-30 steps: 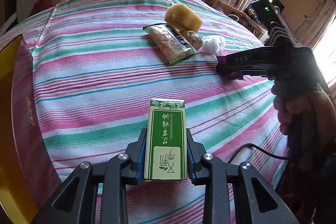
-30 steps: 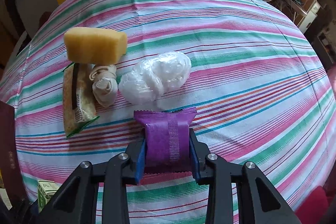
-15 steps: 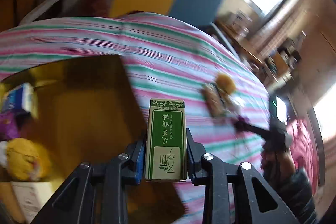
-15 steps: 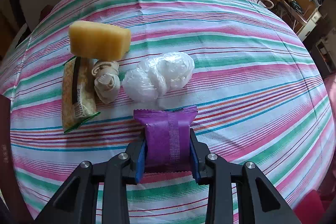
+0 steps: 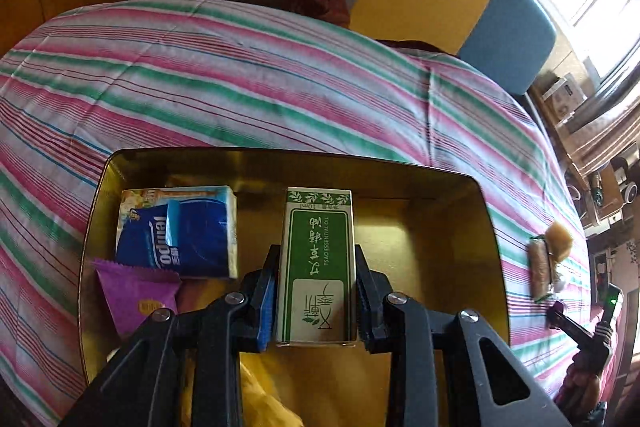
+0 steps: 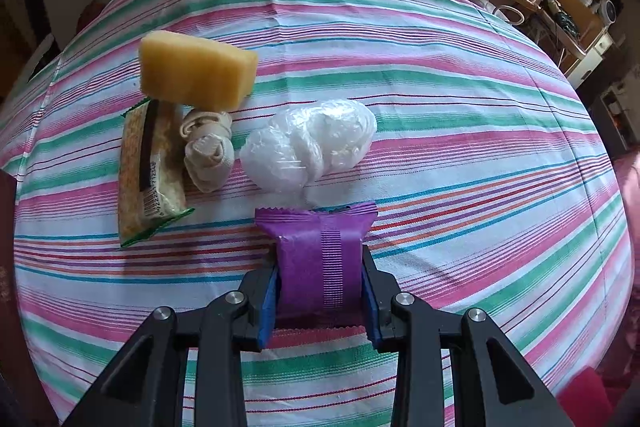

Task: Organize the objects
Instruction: 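Carry the green box into the tray beside the tissue pack and release, then carry the purple packet into the tray with the right gripper and release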

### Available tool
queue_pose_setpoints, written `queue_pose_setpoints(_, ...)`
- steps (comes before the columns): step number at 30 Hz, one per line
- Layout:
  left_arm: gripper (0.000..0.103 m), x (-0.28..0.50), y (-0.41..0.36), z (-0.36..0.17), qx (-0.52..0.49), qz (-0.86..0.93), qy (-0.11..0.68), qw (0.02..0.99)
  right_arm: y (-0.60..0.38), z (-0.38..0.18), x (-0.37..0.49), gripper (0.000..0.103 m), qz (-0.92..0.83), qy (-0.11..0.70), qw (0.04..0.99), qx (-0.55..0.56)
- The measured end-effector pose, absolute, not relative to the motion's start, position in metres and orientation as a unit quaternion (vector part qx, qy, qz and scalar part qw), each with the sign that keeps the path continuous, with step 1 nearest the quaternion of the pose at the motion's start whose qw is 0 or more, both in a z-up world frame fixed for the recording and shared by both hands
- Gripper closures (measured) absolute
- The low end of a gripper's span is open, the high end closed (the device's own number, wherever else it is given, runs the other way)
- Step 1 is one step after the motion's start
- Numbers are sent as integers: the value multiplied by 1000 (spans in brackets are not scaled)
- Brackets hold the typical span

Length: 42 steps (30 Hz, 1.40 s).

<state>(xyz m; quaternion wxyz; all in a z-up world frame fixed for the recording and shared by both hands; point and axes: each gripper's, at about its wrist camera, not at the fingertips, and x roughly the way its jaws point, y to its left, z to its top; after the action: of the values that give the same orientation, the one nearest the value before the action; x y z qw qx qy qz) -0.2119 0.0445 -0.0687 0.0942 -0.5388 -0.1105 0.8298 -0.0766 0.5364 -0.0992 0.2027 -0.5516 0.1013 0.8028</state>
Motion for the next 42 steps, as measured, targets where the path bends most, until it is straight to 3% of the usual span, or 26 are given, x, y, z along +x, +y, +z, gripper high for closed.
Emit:
queue_pose_setpoints(9,71,-225,49,-89,-537,837,-85,63,531,-100,-74,68,803,94,202,-552)
queue_pose_setpoints(17,60,-221,44,-76,-534,839,-81,56,530,-99,-72,67,803,93,202,-553)
queue_pose_setpoints(30,60,-126,53,-11,-416,907,-13,72,533,-103,-74,67,804,84,202,-553)
queue_pose_setpoints(42,60,-75,59,-5,-396,914,7,87,529,-105,-76,67,806,71,202,-552)
